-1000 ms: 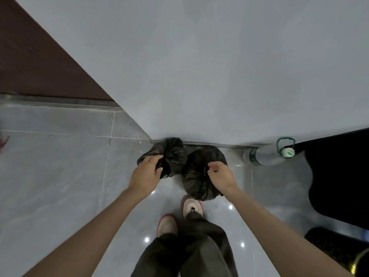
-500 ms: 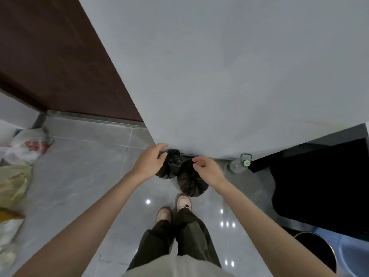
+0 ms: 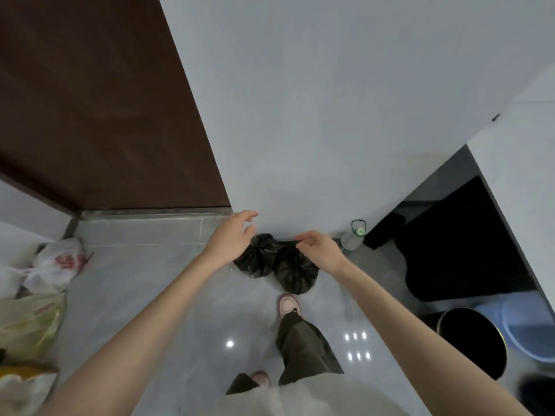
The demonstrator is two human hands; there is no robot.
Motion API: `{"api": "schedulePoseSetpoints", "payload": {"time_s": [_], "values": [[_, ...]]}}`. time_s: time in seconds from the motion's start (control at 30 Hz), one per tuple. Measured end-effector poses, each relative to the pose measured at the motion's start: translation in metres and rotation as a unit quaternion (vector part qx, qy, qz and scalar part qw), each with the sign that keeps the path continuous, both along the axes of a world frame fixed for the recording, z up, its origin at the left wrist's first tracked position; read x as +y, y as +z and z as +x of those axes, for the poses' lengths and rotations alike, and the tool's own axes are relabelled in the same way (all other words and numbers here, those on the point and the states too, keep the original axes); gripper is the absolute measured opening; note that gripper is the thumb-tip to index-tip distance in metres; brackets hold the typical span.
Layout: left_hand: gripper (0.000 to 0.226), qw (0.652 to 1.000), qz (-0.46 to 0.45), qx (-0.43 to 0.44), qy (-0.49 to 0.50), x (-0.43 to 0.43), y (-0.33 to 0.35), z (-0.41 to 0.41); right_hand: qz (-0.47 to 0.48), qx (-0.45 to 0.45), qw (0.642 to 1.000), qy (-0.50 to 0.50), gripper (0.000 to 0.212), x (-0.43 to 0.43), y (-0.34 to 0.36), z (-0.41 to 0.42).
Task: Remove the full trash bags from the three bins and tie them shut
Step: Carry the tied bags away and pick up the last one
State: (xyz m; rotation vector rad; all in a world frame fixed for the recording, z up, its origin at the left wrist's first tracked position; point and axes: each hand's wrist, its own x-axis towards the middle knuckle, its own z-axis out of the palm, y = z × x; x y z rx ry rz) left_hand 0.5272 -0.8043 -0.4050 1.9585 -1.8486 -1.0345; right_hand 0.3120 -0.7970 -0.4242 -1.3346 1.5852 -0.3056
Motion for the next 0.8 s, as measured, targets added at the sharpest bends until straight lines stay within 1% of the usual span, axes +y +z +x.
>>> {"api": "schedulePoseSetpoints", "payload": {"time_s": [0.17, 0.33, 0.47, 0.63, 0.8], "values": [[0.036, 0.998, -0.039, 0.014, -0.053, 0.041, 0.043, -0.002, -0.03, -0.01, 0.998, -0.06, 0.026, 0.059, 0.036, 0.001], [0.036, 0.994, -0.044, 0.042, -0.095, 0.092, 0.082, -0.02, -0.06, -0.012, 0.994, -0.096, 0.028, 0.124, 0.074, -0.014], [0.036, 0.989, -0.039, 0.038, -0.137, 0.122, 0.101, -0.048, -0.082, -0.004, 0.986, -0.143, 0.027, 0.169, 0.09, -0.044], [0.037, 0.975, -0.024, 0.022, -0.22, 0.154, 0.115, -0.112, -0.09, -0.002, 0.971, -0.221, 0.026, 0.236, 0.097, -0.11], [0.035, 0.955, -0.045, 0.025, -0.293, 0.204, 0.118, -0.215, -0.104, 0.014, 0.954, -0.281, 0.03, 0.32, 0.107, -0.202]]}}
